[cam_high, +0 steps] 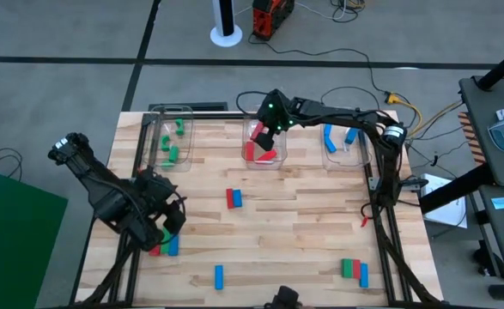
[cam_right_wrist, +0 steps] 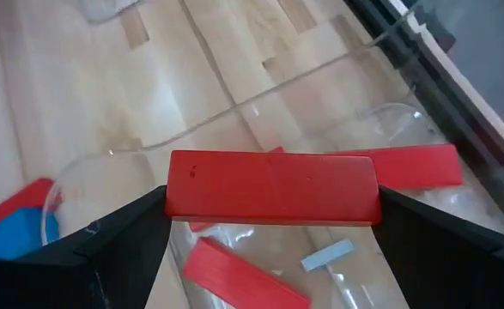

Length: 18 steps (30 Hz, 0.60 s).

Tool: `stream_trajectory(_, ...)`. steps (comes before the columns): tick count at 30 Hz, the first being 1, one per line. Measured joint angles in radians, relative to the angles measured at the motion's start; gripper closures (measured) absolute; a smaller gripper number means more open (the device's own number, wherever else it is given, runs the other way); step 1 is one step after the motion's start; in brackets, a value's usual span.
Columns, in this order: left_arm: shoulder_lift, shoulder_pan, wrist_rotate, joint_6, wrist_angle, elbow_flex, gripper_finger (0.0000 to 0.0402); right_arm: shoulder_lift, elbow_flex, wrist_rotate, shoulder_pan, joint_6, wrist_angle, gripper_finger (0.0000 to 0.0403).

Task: Sort blocks
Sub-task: Put the red wooden block into the middle transparent bin

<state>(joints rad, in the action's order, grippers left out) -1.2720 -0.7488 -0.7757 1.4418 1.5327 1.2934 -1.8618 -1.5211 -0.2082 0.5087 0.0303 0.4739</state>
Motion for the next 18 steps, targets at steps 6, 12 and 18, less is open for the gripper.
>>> stream_trajectory(6,0.0,0.008,0.0,0.0,0.012,0.0,0.0226,-0.006,0.003,0.028,0.009,-0.093,-0.004,0.0037)
stream_trajectory(12,0.0,0.01,0.0,0.0,0.012,0.0,0.0226,-0.006,0.005,0.053,0.028,-0.149,-0.002,0.0037)
stream_trajectory(18,0.0,0.013,0.0,0.0,0.016,0.0,0.0226,-0.006,0.007,0.054,0.023,-0.297,0.027,0.0037)
